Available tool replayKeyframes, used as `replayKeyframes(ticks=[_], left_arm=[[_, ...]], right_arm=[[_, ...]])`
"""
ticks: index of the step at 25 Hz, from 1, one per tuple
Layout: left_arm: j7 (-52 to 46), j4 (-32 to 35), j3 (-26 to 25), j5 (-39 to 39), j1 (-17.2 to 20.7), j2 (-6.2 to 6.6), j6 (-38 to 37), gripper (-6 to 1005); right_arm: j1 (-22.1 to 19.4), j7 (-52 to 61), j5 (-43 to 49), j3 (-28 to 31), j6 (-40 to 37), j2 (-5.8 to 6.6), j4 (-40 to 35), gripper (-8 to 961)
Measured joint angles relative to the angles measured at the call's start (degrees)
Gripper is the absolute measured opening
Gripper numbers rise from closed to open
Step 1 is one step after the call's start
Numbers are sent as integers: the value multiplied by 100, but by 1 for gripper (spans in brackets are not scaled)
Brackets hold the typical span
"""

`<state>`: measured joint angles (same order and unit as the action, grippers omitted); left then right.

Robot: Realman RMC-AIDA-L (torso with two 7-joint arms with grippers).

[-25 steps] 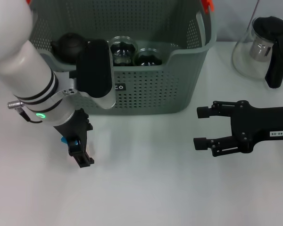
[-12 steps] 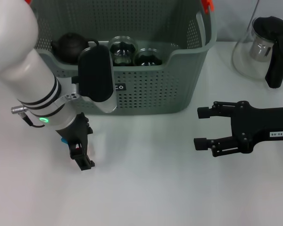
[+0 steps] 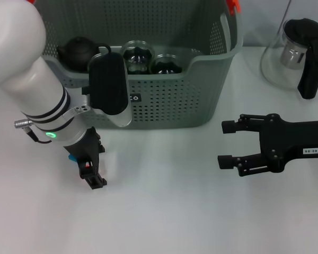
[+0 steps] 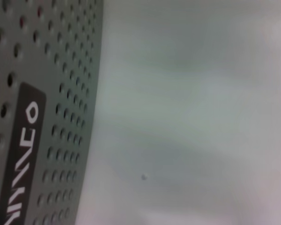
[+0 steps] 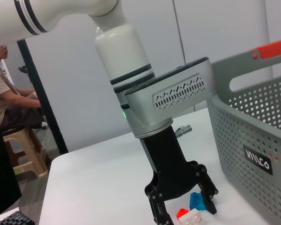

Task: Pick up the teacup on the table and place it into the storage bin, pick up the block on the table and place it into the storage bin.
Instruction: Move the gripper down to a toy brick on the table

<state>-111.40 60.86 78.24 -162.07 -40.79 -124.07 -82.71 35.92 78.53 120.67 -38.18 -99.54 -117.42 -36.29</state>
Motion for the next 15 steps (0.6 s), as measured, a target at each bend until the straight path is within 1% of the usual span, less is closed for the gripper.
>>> replayKeyframes(ticks=[4,8,15], left_arm=[[-4,-6,-16,0,-12,19,-4,760],[-17,-10,-20,0,-17,50,-41,674],[0,-21,-19,-1,-17,61,-78,523]], right_arm=[[1,1,0,0,-1,0,0,944],[-1,-1,1,4,-3,0,0,944],[-5,-5,1,4,-8,0,0,944]])
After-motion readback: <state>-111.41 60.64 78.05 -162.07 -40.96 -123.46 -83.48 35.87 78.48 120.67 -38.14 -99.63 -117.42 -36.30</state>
